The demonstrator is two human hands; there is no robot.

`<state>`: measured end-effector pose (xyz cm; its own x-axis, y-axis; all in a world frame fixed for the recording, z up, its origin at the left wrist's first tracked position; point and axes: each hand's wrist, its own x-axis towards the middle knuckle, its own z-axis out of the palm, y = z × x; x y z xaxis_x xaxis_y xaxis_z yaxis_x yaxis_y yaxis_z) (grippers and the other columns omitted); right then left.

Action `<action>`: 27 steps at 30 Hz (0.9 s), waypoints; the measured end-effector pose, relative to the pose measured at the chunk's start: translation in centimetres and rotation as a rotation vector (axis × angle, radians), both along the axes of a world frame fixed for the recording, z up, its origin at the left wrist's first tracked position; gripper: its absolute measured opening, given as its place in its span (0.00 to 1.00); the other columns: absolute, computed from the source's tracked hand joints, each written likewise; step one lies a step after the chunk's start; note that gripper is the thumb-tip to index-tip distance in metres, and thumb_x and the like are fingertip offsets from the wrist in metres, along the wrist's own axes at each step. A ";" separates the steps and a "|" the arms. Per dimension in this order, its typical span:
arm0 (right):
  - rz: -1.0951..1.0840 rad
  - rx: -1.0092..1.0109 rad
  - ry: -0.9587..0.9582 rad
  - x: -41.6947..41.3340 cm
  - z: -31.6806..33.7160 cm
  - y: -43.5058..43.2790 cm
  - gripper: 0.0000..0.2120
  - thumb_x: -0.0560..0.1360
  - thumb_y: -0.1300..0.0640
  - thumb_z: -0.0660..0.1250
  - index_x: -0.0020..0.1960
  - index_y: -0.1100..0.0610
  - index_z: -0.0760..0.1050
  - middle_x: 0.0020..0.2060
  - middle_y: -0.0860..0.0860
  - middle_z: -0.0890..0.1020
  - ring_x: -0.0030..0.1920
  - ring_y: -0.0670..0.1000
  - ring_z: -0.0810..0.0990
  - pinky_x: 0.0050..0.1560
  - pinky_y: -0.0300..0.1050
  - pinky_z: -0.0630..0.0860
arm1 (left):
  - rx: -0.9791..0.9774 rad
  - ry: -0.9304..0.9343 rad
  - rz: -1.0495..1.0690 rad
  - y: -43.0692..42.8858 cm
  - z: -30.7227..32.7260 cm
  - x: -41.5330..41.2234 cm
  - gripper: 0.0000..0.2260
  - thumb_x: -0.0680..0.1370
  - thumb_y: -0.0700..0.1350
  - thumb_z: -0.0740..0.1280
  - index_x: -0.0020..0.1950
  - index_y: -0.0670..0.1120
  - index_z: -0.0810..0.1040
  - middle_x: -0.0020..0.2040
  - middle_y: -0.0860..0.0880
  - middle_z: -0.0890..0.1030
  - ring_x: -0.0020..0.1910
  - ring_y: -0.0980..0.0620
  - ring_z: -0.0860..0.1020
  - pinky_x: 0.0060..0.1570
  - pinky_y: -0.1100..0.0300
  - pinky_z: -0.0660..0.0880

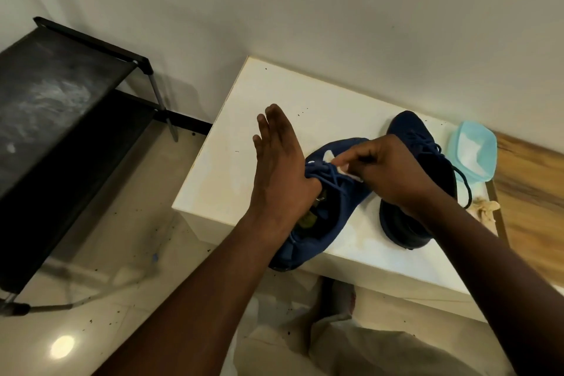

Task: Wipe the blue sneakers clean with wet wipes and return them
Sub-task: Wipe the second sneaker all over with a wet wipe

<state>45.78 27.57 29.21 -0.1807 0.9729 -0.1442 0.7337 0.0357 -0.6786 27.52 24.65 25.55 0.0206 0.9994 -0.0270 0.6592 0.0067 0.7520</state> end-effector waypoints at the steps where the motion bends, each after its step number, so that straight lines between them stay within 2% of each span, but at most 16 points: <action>1: 0.013 0.014 0.015 -0.1 0.1 -0.9 0.12 0.77 0.68 0.68 0.48 0.54 0.86 0.43 0.46 0.86 0.45 0.44 0.84 0.48 0.36 0.80 | -0.006 -0.015 0.005 0.0 0.0 -0.1 0.51 0.75 0.39 0.71 0.80 0.41 0.31 0.82 0.44 0.34 0.79 0.46 0.32 0.80 0.49 0.39; 3: -0.025 0.094 -0.070 0.6 -0.4 -1.5 0.13 0.77 0.68 0.66 0.50 0.54 0.86 0.46 0.46 0.85 0.46 0.43 0.83 0.47 0.28 0.76 | -0.038 -0.050 0.014 0.0 0.1 -0.1 0.50 0.76 0.36 0.70 0.80 0.43 0.31 0.82 0.45 0.34 0.79 0.46 0.33 0.80 0.47 0.43; 5: -0.145 0.161 -0.165 1.5 -1.3 -1.2 0.14 0.77 0.69 0.65 0.53 0.55 0.85 0.48 0.48 0.84 0.49 0.45 0.82 0.49 0.28 0.74 | -0.068 -0.073 0.011 -0.1 0.4 0.0 0.50 0.76 0.35 0.69 0.80 0.44 0.31 0.82 0.46 0.34 0.80 0.45 0.34 0.80 0.45 0.46; 7: -0.229 0.142 -0.103 1.0 -1.5 -1.5 0.13 0.77 0.68 0.65 0.56 0.56 0.84 0.51 0.49 0.85 0.51 0.46 0.83 0.55 0.35 0.77 | -0.081 -0.093 0.005 -0.2 0.6 0.2 0.49 0.76 0.34 0.68 0.80 0.45 0.30 0.82 0.46 0.35 0.80 0.46 0.35 0.80 0.44 0.49; 10: -0.098 0.084 0.035 -2.0 -1.0 -3.6 0.14 0.77 0.68 0.66 0.58 0.57 0.83 0.51 0.49 0.85 0.52 0.44 0.82 0.57 0.37 0.78 | -0.077 -0.113 0.043 0.0 0.3 -0.4 0.48 0.76 0.33 0.67 0.81 0.46 0.33 0.82 0.47 0.37 0.80 0.47 0.36 0.80 0.45 0.46; 12: -0.033 0.090 0.016 -3.0 -0.9 -5.0 0.13 0.76 0.68 0.66 0.57 0.57 0.83 0.47 0.46 0.84 0.48 0.41 0.81 0.54 0.31 0.76 | -0.062 -0.134 0.073 0.4 0.1 -1.0 0.47 0.76 0.33 0.66 0.82 0.48 0.35 0.83 0.48 0.40 0.80 0.49 0.36 0.80 0.48 0.43; 14: -0.102 0.143 -0.040 -2.3 -1.5 -4.6 0.11 0.76 0.67 0.66 0.52 0.57 0.84 0.41 0.43 0.81 0.42 0.39 0.79 0.46 0.27 0.74 | -0.067 -0.133 0.077 0.6 0.1 -1.3 0.45 0.77 0.34 0.66 0.83 0.51 0.38 0.83 0.49 0.42 0.81 0.49 0.39 0.79 0.49 0.45; 15: -0.172 0.158 -0.061 -2.0 -2.0 -3.7 0.10 0.77 0.67 0.66 0.52 0.57 0.84 0.40 0.43 0.81 0.40 0.39 0.79 0.44 0.29 0.75 | -0.073 -0.119 0.065 0.7 0.1 -1.3 0.43 0.78 0.36 0.66 0.83 0.52 0.41 0.83 0.50 0.44 0.82 0.48 0.41 0.78 0.49 0.48; 17: -0.278 0.124 -0.019 -1.8 -2.5 -2.8 0.10 0.78 0.65 0.66 0.54 0.57 0.83 0.46 0.47 0.83 0.42 0.42 0.81 0.44 0.35 0.78 | -0.075 -0.107 0.024 0.7 0.1 -1.2 0.39 0.80 0.38 0.67 0.83 0.52 0.48 0.83 0.49 0.49 0.82 0.47 0.46 0.80 0.47 0.51; 19: -0.255 0.098 0.099 -2.5 -2.4 -3.6 0.10 0.78 0.65 0.67 0.54 0.54 0.84 0.48 0.47 0.84 0.46 0.45 0.82 0.48 0.38 0.80 | -0.058 -0.130 0.012 0.8 -0.2 -1.3 0.36 0.80 0.41 0.68 0.83 0.53 0.54 0.83 0.48 0.54 0.82 0.47 0.50 0.79 0.46 0.54; 21: -0.071 0.114 0.115 -3.4 -1.6 -5.9 0.10 0.77 0.64 0.69 0.53 0.52 0.85 0.47 0.46 0.84 0.47 0.43 0.81 0.49 0.34 0.78 | -0.052 -0.153 0.034 1.1 -0.3 -1.7 0.33 0.79 0.42 0.69 0.81 0.53 0.59 0.82 0.48 0.59 0.81 0.47 0.55 0.78 0.49 0.58; 23: 0.021 0.155 0.046 -3.2 -1.5 -7.0 0.10 0.76 0.62 0.71 0.52 0.51 0.85 0.47 0.46 0.83 0.46 0.44 0.81 0.48 0.34 0.78 | -0.056 -0.181 0.046 1.1 -0.2 -2.0 0.30 0.79 0.42 0.69 0.80 0.53 0.64 0.80 0.49 0.64 0.79 0.49 0.60 0.76 0.52 0.62; 25: -0.107 0.235 -0.046 -2.2 -2.7 -5.1 0.10 0.76 0.64 0.70 0.51 0.52 0.85 0.46 0.47 0.83 0.45 0.45 0.81 0.50 0.41 0.80 | -0.063 -0.203 0.040 1.1 -0.1 -2.1 0.28 0.79 0.41 0.68 0.78 0.54 0.66 0.77 0.51 0.69 0.76 0.52 0.66 0.69 0.64 0.67; 27: -0.274 0.247 -0.018 -2.1 -3.2 -3.5 0.09 0.77 0.65 0.69 0.51 0.55 0.85 0.46 0.48 0.83 0.45 0.44 0.81 0.51 0.45 0.80 | -0.081 -0.210 0.042 0.9 0.1 -1.9 0.27 0.79 0.41 0.67 0.78 0.54 0.68 0.75 0.52 0.72 0.70 0.55 0.71 0.56 0.72 0.66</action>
